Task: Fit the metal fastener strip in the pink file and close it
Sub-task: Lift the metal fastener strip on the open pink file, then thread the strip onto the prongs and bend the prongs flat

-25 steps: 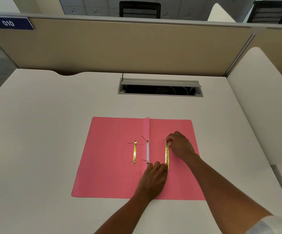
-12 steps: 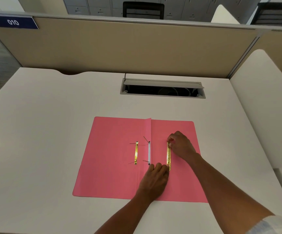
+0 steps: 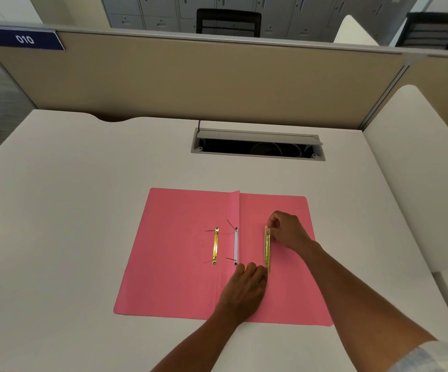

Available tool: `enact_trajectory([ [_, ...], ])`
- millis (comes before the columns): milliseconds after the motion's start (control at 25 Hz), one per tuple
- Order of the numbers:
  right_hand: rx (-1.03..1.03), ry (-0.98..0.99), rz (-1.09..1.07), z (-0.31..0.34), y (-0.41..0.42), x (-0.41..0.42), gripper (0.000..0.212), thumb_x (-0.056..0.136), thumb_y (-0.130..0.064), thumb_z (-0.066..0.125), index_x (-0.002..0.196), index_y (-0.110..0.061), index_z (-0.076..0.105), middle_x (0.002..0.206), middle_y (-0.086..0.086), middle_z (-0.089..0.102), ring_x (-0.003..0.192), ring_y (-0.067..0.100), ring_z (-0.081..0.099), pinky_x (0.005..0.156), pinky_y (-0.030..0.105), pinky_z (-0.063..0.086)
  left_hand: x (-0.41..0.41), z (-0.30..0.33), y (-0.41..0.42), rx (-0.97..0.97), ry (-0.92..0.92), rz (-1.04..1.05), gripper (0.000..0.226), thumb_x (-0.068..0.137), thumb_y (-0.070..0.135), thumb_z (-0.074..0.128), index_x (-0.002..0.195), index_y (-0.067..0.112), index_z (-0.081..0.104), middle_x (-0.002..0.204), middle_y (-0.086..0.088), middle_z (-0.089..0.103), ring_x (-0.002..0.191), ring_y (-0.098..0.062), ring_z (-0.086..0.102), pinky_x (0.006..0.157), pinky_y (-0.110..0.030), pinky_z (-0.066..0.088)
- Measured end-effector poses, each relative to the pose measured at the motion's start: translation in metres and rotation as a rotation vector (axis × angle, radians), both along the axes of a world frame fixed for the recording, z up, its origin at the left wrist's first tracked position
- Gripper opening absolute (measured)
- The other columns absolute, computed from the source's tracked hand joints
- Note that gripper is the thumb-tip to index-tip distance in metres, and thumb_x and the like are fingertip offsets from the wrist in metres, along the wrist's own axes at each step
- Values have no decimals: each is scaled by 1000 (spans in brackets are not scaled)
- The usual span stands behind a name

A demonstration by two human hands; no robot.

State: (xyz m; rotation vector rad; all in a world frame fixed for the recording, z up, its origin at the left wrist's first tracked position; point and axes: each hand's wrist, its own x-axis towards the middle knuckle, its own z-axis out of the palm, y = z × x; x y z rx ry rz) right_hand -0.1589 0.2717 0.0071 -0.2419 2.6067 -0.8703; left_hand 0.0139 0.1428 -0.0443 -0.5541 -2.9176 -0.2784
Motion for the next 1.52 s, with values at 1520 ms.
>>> enact_trajectory([
  [1520,-380,-116,118,-6,-50,92,25,76,-6,77,95,-22,76,104,1,69,98,6,64,88,12,48,-47,36,-139,1306,-845,554,11,94,25,65,89,21,74,66,-3,52,50,-8,39,44,-18,29],
])
